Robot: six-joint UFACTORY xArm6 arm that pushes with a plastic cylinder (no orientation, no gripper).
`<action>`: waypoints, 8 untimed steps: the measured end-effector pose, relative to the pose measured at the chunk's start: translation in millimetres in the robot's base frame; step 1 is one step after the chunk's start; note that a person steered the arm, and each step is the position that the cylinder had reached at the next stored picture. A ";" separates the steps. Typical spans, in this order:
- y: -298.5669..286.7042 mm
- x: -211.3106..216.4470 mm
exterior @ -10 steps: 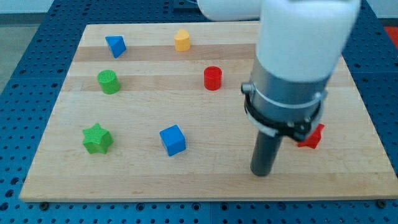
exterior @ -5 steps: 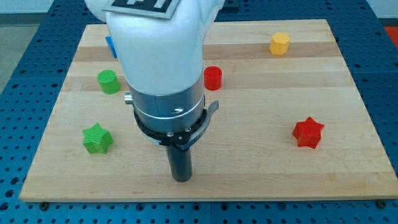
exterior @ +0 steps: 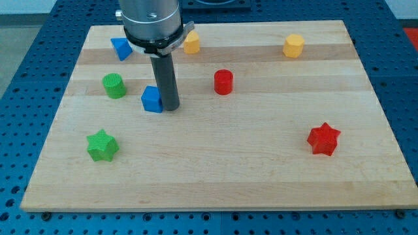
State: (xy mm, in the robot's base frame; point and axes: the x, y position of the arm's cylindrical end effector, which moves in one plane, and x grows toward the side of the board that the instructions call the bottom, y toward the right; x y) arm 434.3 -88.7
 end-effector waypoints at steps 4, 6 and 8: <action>-27.4 50.4; -63.9 -1.0; -62.9 -47.2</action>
State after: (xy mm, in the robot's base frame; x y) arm 387.0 -151.6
